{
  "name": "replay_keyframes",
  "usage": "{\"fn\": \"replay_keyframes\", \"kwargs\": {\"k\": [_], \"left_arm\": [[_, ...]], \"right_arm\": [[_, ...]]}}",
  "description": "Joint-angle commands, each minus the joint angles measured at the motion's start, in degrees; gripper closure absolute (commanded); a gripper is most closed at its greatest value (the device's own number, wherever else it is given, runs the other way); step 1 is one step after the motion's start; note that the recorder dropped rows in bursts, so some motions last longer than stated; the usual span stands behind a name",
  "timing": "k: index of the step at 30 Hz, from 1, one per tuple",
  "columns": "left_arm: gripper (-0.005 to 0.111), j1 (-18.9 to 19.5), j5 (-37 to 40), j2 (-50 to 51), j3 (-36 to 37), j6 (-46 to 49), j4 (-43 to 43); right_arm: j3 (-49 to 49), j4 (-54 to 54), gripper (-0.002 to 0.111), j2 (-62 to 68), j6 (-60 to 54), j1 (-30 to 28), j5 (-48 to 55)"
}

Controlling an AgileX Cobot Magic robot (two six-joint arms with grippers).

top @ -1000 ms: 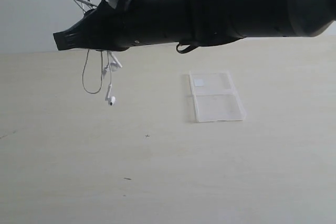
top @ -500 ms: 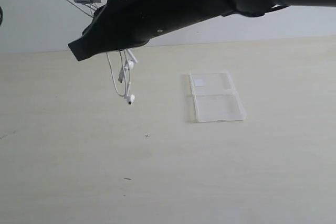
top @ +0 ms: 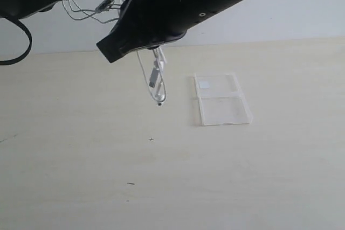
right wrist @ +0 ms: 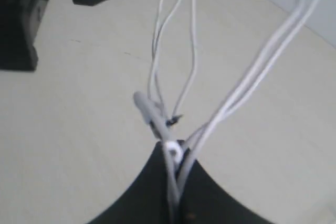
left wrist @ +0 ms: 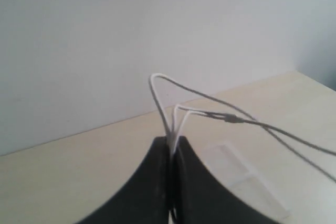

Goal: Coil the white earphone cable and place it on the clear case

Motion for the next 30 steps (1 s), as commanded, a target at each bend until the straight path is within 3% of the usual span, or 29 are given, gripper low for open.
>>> {"fn": "replay_keyframes", "kwargs": {"k": [1, 3, 5, 6, 9, 11, 14, 27, 30], "left_arm": [[0.100, -0.5, 0.3, 0.1, 0.1, -1.5, -0.1], [0.072, -1.4, -6.0, 0.1, 0.1, -4.1, 0.1], [0.052, -3.7, -8.6, 0.1, 0.1, -5.3, 0.1], [0.049, -4.8, -8.8, 0.1, 0.1, -5.3, 0.1], [0.049, -8.2, -8.8, -0.2, 0.1, -5.3, 0.1], [0.049, -8.6, -8.0, -0.7, 0.1, -5.3, 0.1], [0.049, -8.6, -5.0, -1.3, 0.1, -5.3, 0.1], [0.049, -7.3, 10.8, -1.4, 0.1, -5.0, 3.1], [0.059, -7.2, 14.0, -1.4, 0.1, -5.0, 3.4]], "right_arm": [[0.0, -8.8, 0.108, -3.8, 9.7, -0.1, 2.5], [0.0, -8.9, 0.108, -4.2, 10.5, -0.1, 4.5], [0.0, -9.4, 0.108, -4.1, 11.0, -0.1, 3.9], [0.0, -9.4, 0.108, -4.1, 11.0, -0.1, 3.5], [0.0, -17.6, 0.108, -3.8, 17.5, -0.1, 3.3], [0.0, -29.6, 0.108, -3.8, 27.9, -0.2, 6.5], [0.0, -38.7, 0.108, -3.8, 34.1, -0.2, 10.3], [0.0, -39.3, 0.108, -6.5, 34.4, -0.2, 15.7], [0.0, -39.5, 0.108, -6.5, 34.6, -0.2, 23.1]]}}
